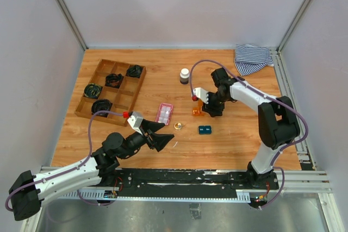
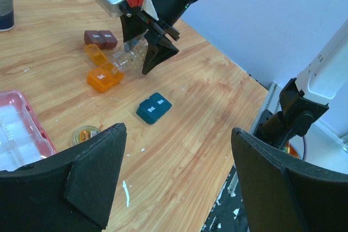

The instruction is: Sort the pills into containers

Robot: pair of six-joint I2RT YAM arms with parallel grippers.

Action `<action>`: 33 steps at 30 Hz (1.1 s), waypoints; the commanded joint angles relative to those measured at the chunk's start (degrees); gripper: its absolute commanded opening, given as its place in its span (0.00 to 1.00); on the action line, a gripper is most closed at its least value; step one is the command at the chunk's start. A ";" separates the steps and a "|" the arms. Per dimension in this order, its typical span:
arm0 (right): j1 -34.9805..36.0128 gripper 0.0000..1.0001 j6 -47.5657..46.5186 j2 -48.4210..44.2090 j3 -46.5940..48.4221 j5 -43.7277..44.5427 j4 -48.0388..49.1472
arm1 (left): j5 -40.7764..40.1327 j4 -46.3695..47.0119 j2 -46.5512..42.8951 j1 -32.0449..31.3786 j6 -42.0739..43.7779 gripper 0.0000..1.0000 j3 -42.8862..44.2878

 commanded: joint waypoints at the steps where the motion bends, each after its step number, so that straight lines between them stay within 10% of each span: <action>1: 0.42 0.01 1.33 -1.07 -1.75 4.20 4.18 | 0.35 1.23 -0.26 0.09 0.45 0.84 0.50; 22: -1.93 0.01 1.12 -2.09 0.39 -5.62 -1.21 | -0.09 1.06 0.08 0.09 0.65 0.84 0.20; 33: -6.68 0.03 6.09 -15.43 -1.18 -29.16 -3.24 | -0.19 -2.09 7.75 0.21 -1.51 0.97 3.28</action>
